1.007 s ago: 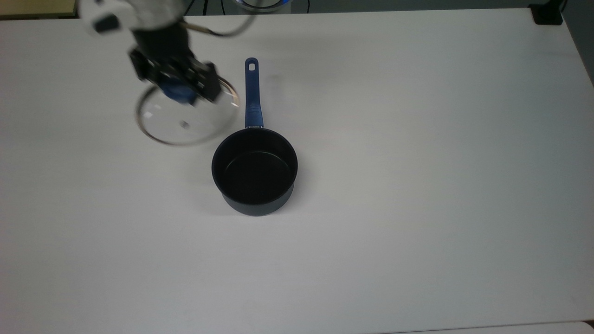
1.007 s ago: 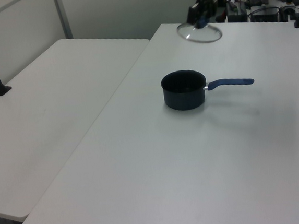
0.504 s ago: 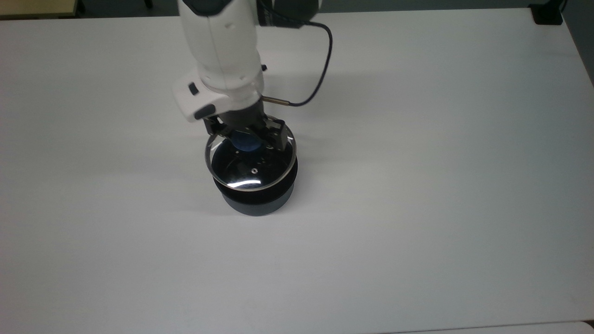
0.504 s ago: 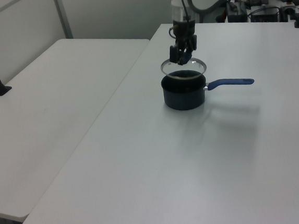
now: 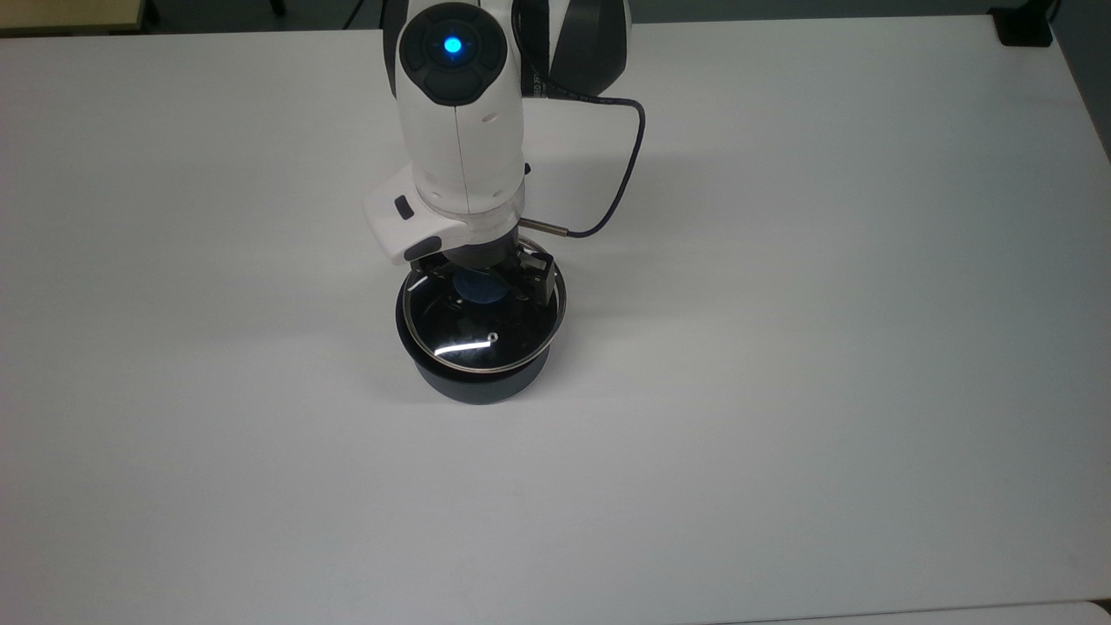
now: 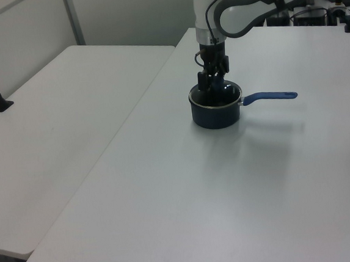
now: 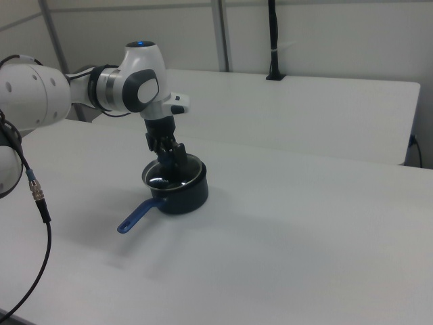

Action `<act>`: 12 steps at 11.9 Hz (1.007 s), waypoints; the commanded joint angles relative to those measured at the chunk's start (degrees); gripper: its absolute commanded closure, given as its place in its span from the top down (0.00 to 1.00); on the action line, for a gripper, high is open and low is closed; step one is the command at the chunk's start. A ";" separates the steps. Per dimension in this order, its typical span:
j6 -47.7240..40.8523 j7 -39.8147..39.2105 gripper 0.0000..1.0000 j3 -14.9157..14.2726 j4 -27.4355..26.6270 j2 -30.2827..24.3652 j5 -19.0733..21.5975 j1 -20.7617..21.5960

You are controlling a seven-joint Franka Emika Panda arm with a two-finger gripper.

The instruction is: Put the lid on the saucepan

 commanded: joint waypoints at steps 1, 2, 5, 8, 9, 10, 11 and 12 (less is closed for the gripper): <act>0.44 7.92 0.93 -0.38 1.53 -0.09 -0.54 0.02; 0.36 8.38 1.00 -0.46 1.53 -0.52 -0.37 -0.16; -0.43 8.47 1.00 -0.46 1.79 -2.45 0.16 -1.56; -7.95 8.91 1.00 -0.38 1.70 -11.12 1.65 -4.89; -11.65 8.65 1.00 -0.38 1.53 -15.16 2.87 -6.65; -15.25 8.04 1.00 -0.38 0.48 -19.64 3.93 -7.62; -19.20 6.47 1.00 -0.46 -1.35 -23.77 3.68 -7.98; -23.68 3.06 1.00 -0.90 -3.64 -27.64 3.50 -7.81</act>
